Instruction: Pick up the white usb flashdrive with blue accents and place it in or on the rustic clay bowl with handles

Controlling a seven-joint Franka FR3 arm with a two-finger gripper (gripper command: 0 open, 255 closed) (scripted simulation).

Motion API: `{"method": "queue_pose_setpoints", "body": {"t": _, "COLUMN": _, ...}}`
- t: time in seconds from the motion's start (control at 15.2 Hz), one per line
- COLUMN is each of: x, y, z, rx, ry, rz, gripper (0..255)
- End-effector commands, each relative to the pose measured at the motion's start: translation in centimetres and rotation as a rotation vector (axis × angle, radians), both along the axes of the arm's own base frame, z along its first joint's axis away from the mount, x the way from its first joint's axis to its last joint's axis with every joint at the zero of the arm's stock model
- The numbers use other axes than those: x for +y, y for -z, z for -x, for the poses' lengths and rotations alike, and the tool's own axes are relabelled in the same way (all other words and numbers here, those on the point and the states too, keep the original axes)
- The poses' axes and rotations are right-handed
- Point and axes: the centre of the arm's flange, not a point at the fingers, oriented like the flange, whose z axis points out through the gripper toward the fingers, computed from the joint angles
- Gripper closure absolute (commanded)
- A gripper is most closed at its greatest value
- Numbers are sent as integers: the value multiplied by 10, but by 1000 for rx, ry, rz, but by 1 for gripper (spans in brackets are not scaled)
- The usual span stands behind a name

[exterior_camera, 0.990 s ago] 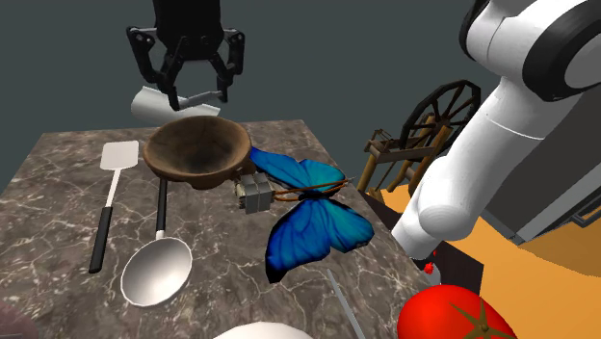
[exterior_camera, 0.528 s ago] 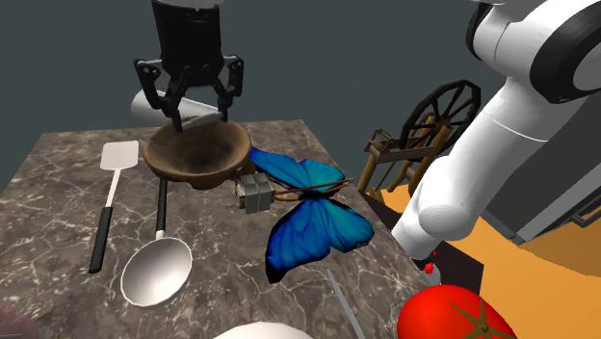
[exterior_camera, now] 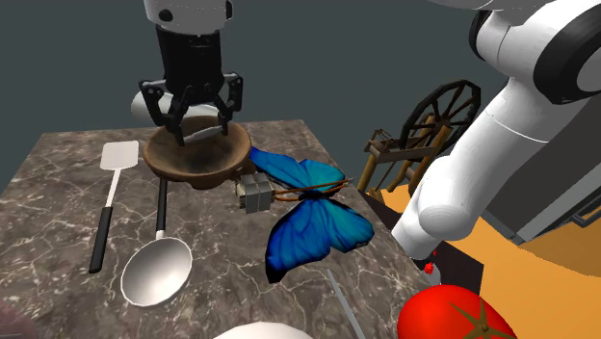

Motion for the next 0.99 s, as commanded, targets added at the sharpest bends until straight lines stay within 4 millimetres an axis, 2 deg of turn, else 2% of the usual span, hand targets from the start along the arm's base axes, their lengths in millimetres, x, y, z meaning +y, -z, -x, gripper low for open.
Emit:
{"method": "queue_pose_setpoints", "body": {"t": 0.0, "x": 0, "y": 0, "z": 0, "rx": 0, "ry": 0, "rz": 0, "gripper": 255}}
{"method": "queue_pose_setpoints", "body": {"t": 0.13, "x": 0, "y": 0, "z": 0, "rx": 0, "ry": 0, "rz": 0, "gripper": 255}}
{"method": "queue_pose_setpoints", "body": {"t": 0.2, "x": 0, "y": 0, "z": 0, "rx": 0, "ry": 0, "rz": 0, "gripper": 0}}
{"method": "queue_pose_setpoints", "body": {"t": 0.53, "x": 0, "y": 0, "z": 0, "rx": 0, "ry": 0, "rz": 0, "gripper": 0}}
{"method": "queue_pose_setpoints", "body": {"t": 0.79, "x": 1, "y": -50, "z": 1, "rx": 0, "ry": 0, "rz": 0, "gripper": 0}}
{"method": "queue_pose_setpoints", "body": {"t": 0.92, "x": 1, "y": -50, "z": 1, "rx": 0, "ry": 0, "rz": 0, "gripper": 0}}
